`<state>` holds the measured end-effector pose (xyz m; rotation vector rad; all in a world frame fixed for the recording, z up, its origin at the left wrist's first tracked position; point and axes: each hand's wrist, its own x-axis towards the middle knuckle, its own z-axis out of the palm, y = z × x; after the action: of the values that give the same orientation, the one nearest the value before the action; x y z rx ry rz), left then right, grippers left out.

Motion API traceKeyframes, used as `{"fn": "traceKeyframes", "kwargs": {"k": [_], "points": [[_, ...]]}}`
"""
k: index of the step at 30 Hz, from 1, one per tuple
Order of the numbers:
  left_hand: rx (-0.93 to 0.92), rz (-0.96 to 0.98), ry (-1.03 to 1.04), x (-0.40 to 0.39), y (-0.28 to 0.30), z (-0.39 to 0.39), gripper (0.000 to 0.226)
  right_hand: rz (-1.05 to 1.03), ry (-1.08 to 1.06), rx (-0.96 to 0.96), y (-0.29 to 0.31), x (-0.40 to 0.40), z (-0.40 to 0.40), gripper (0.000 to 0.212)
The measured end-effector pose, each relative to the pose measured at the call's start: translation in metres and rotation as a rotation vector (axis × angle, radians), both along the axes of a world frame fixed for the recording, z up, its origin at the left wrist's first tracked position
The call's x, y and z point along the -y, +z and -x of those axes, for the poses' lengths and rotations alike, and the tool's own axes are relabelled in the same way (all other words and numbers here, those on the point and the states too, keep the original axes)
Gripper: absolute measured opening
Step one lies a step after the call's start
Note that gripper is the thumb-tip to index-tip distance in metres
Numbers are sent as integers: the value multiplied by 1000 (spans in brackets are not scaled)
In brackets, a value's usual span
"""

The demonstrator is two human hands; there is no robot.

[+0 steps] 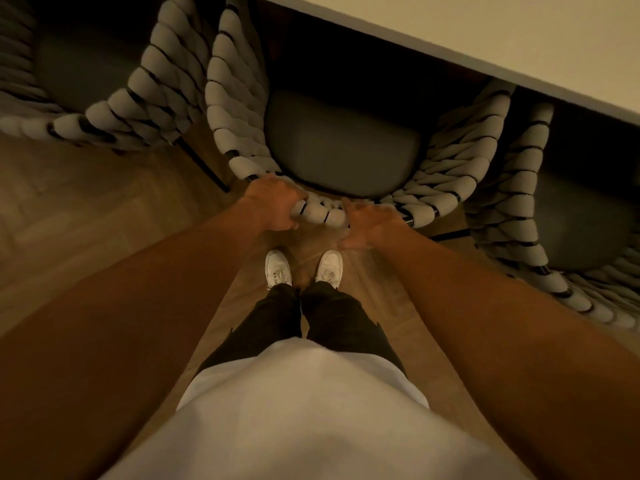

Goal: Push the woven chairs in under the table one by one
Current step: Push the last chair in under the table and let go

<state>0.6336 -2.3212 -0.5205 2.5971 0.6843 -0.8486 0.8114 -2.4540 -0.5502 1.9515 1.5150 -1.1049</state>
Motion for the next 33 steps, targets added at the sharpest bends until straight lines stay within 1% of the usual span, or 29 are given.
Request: {"fn": "traceKeyframes", "kwargs": {"k": [2, 4, 7, 9, 12, 15, 21, 27, 33], "points": [[5, 9, 55, 0, 12, 7, 66, 53, -12, -37, 7, -5, 6, 121], [31, 4, 101, 1, 22, 18, 67, 57, -19, -91, 13, -12, 14, 124], [63, -6, 159, 2, 30, 40, 70, -4, 51, -141, 20, -25, 33, 117], [73, -42, 158, 1, 31, 58, 73, -56, 110, -130, 27, -36, 48, 110], [88, -65, 231, -5, 34, 92, 74, -149, 201, -107, 38, -53, 77, 105], [58, -71, 322, -14, 38, 133, 73, -209, 333, -50, 42, -75, 111, 106], [38, -60, 500, -31, 40, 239, 72, -194, 429, 17, 53, -112, 197, 103], [32, -72, 617, -39, 31, 351, 73, -141, 433, -2, 58, -138, 301, 100], [37, -73, 756, -41, 33, 437, 71, -140, 536, -19, 62, -167, 386, 97]]}}
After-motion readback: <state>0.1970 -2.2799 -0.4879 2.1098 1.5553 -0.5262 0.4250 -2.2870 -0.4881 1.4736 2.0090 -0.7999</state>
